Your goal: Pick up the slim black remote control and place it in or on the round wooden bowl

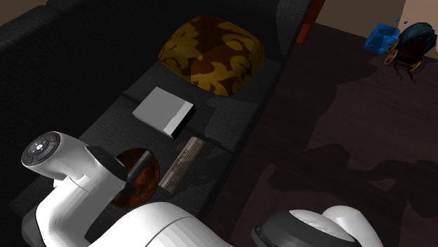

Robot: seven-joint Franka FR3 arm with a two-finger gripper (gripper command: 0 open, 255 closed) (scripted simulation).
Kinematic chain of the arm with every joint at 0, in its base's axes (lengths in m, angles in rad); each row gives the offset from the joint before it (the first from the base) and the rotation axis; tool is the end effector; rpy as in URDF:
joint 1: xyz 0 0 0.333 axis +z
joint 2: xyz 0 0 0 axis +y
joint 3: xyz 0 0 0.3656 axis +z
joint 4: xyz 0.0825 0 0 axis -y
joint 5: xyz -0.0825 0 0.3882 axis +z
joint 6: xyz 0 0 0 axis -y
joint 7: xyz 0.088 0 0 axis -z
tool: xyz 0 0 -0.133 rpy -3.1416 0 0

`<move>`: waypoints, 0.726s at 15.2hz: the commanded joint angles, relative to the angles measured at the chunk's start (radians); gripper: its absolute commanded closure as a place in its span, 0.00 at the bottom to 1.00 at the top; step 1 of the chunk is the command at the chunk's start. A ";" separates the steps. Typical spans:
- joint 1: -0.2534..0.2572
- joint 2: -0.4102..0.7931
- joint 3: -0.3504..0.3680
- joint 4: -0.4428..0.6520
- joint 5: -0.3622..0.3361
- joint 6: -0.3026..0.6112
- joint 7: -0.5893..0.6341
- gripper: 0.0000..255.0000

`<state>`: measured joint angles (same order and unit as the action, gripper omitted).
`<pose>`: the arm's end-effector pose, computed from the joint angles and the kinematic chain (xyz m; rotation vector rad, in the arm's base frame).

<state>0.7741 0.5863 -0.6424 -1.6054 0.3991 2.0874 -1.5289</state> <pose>0.6872 0.1895 0.3547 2.2381 2.1920 0.0421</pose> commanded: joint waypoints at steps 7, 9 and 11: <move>0.012 -0.050 -0.023 0.041 -0.035 -0.083 0.022 0.00; 0.012 -0.050 -0.023 0.042 -0.035 -0.083 0.022 0.00; 0.012 -0.050 -0.023 0.042 -0.035 -0.083 0.022 0.00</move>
